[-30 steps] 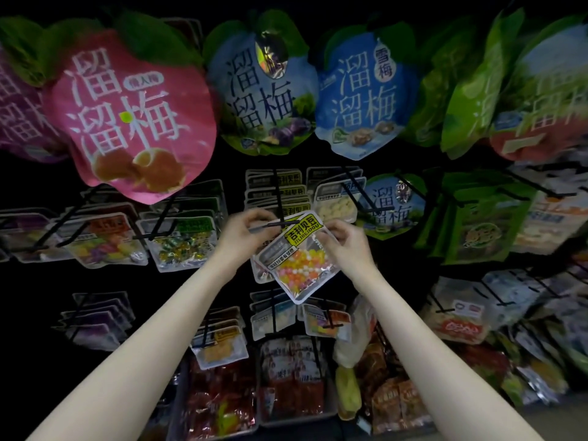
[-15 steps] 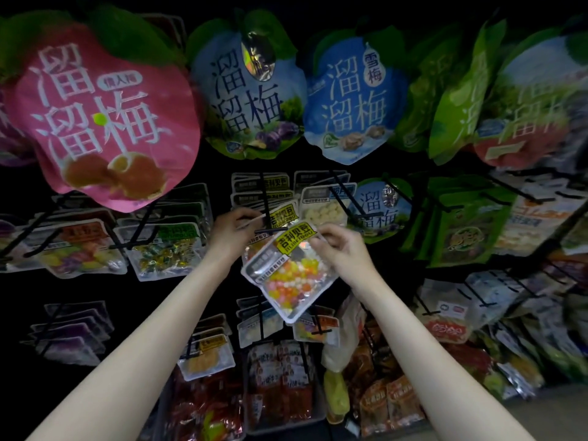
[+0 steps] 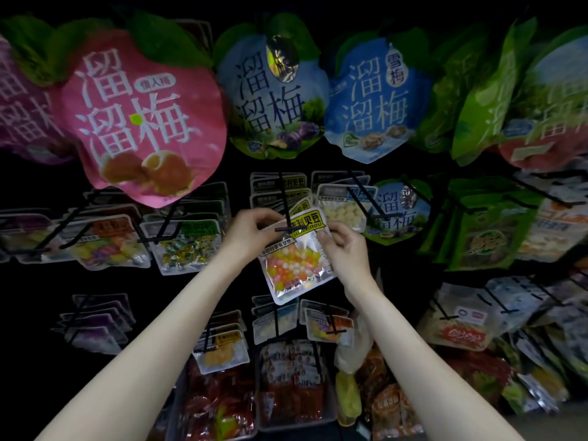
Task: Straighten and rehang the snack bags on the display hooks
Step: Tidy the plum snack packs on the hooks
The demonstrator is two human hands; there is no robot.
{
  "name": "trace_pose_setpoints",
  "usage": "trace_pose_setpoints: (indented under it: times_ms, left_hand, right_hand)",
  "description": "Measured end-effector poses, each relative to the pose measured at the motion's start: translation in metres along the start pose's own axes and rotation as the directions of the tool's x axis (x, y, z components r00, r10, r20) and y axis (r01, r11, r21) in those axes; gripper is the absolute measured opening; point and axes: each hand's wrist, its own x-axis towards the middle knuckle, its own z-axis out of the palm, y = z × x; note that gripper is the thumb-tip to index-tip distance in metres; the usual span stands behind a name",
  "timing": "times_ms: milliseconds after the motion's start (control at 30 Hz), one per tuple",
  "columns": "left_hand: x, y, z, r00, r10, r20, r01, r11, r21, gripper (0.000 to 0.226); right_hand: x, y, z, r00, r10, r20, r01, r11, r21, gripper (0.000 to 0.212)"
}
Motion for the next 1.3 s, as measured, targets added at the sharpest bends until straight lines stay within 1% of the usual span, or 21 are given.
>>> trace_pose_setpoints:
  times_ms: [67,200,300,367,400,467,533,567,600,667,733,767,833,900,967,1067,1167,1233,1300]
  left_hand:
    - [0.000,0.000,-0.001,0.999,-0.010,0.031,0.012,0.999,-0.048,0.012]
    - [0.003,-0.002,-0.004,0.998,-0.007,0.062,0.007,1.000,-0.009,0.017]
    - [0.007,-0.006,-0.008,0.995,-0.005,0.100,0.008,0.999,-0.037,0.021]
    - [0.012,-0.014,-0.010,0.995,0.002,0.098,-0.002,1.000,-0.002,0.021]
    - [0.015,-0.018,-0.010,0.998,0.001,0.063,-0.003,0.999,0.038,0.019]
    - [0.013,-0.021,-0.009,0.996,0.045,-0.075,-0.030,0.982,0.188,0.016]
    - [0.003,-0.023,-0.004,0.953,0.200,-0.226,-0.110,0.927,0.358,0.016]
    - [-0.005,-0.026,0.000,0.925,0.278,-0.260,-0.151,0.895,0.419,0.016]
    - [-0.015,-0.030,0.004,0.899,0.353,-0.260,-0.204,0.862,0.465,0.015]
    - [-0.033,-0.041,0.018,0.853,0.494,-0.167,-0.346,0.776,0.528,0.014]
    - [-0.040,-0.047,0.039,0.814,0.581,-0.027,-0.489,0.709,0.508,0.021]
    - [-0.041,-0.045,0.051,0.803,0.596,0.028,-0.536,0.701,0.470,0.023]
    - [-0.038,-0.031,0.074,0.805,0.585,0.092,-0.568,0.717,0.405,0.027]
    - [-0.033,-0.012,0.094,0.809,0.582,0.087,-0.568,0.734,0.373,0.032]
    - [-0.027,0.006,0.109,0.811,0.585,0.010,-0.555,0.763,0.331,0.037]
    - [-0.017,0.027,0.127,0.795,0.589,-0.146,-0.527,0.789,0.315,0.044]
    - [-0.010,0.043,0.150,0.781,0.597,-0.184,-0.512,0.780,0.359,0.049]
    - [-0.010,0.050,0.164,0.791,0.575,-0.212,-0.481,0.797,0.366,0.045]
    - [-0.011,0.053,0.172,0.799,0.537,-0.271,-0.426,0.823,0.375,0.042]
  right_hand:
    - [-0.002,0.000,-0.001,1.000,-0.013,0.009,0.013,1.000,-0.023,0.008]
    - [-0.007,-0.003,-0.001,1.000,-0.016,-0.005,0.016,0.999,-0.028,0.013]
    - [-0.006,-0.005,-0.001,1.000,-0.007,-0.019,0.007,1.000,-0.031,0.009]
    - [-0.004,-0.005,-0.001,1.000,0.022,-0.019,-0.023,1.000,-0.020,0.008]
    - [-0.003,-0.004,0.000,0.999,0.036,-0.026,-0.037,0.999,-0.028,0.013]
    - [-0.002,-0.002,0.004,0.995,0.047,-0.084,-0.053,0.995,-0.078,0.017]
    - [-0.002,0.002,0.005,0.981,0.057,-0.184,-0.077,0.992,-0.103,0.017]
    - [-0.003,0.004,0.001,0.971,0.073,-0.228,-0.098,0.990,-0.098,0.021]
    - [-0.006,0.007,-0.005,0.961,0.085,-0.265,-0.114,0.989,-0.093,0.024]
    - [-0.012,0.014,-0.025,0.943,0.095,-0.319,-0.136,0.985,-0.109,0.024]
    - [-0.013,0.020,-0.051,0.918,0.123,-0.377,-0.178,0.977,-0.117,0.018]
    - [-0.012,0.022,-0.065,0.903,0.138,-0.407,-0.197,0.975,-0.107,0.015]
    - [-0.008,0.024,-0.092,0.876,0.161,-0.454,-0.217,0.973,-0.074,0.016]
    - [-0.002,0.021,-0.114,0.872,0.155,-0.465,-0.203,0.978,-0.055,0.021]
    - [0.005,0.020,-0.133,0.896,0.108,-0.431,-0.167,0.981,-0.101,0.029]
    - [0.025,0.018,-0.158,0.956,0.025,-0.294,-0.097,0.968,-0.232,0.046]
    - [0.061,0.020,-0.178,0.993,-0.004,-0.114,-0.029,0.957,-0.288,0.056]
    - [0.087,0.022,-0.187,0.999,-0.013,-0.033,0.000,0.938,-0.346,0.061]
    - [0.116,0.033,-0.190,0.999,-0.027,0.046,0.043,0.922,-0.384,0.068]
